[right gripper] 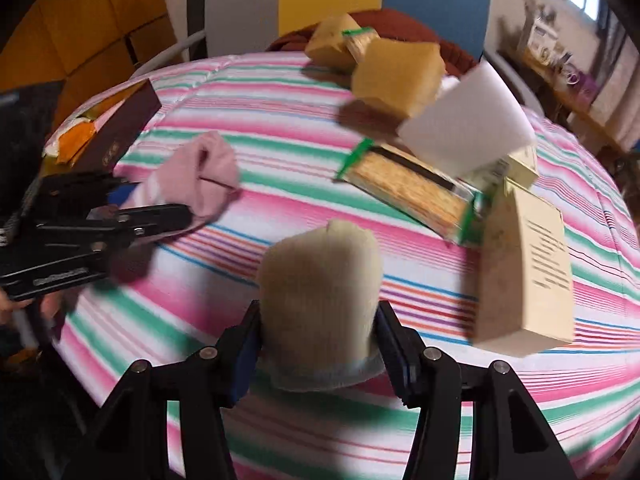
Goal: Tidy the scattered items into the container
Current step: 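Grasp the cream sock with the right tool while the left tool grasps the pink sock, then carry both socks over the gold tray and release them inside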
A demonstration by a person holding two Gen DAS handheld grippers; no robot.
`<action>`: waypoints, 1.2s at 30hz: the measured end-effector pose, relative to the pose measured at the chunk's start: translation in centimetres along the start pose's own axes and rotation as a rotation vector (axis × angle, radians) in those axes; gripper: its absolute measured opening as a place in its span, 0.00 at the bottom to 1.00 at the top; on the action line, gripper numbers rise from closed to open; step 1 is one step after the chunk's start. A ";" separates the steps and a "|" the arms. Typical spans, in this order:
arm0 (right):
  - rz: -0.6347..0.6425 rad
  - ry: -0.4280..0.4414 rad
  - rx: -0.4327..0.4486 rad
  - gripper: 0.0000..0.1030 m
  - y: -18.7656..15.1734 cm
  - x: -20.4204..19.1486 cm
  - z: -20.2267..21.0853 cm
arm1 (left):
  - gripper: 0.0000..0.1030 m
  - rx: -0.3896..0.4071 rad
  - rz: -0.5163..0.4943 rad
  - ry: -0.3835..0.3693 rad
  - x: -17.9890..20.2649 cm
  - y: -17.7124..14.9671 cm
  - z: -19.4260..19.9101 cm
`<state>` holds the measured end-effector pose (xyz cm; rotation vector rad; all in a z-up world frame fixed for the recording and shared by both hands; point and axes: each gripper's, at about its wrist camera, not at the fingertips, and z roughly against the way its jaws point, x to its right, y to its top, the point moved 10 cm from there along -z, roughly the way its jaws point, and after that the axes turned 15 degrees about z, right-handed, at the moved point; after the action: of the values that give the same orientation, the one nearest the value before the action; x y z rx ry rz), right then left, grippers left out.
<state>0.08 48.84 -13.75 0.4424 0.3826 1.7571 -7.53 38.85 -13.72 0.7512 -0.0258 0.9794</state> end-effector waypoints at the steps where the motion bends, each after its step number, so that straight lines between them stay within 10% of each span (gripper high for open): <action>1: -0.021 0.011 0.025 0.53 0.5 -0.5 0.1 | 0.29 0.014 0.006 0.003 -0.4 0.1 0.7; 13: -0.007 0.033 0.153 0.53 7.1 -7.3 -0.7 | 0.29 0.132 0.091 0.033 -4.9 1.0 8.1; 36: 0.070 0.205 0.343 0.53 20.8 -21.1 -0.6 | 0.30 0.265 0.316 0.398 -25.1 2.0 18.0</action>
<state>-13.52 23.61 -6.23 0.5243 0.8307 1.8150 -18.06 10.42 -7.68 0.7956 0.3465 1.4403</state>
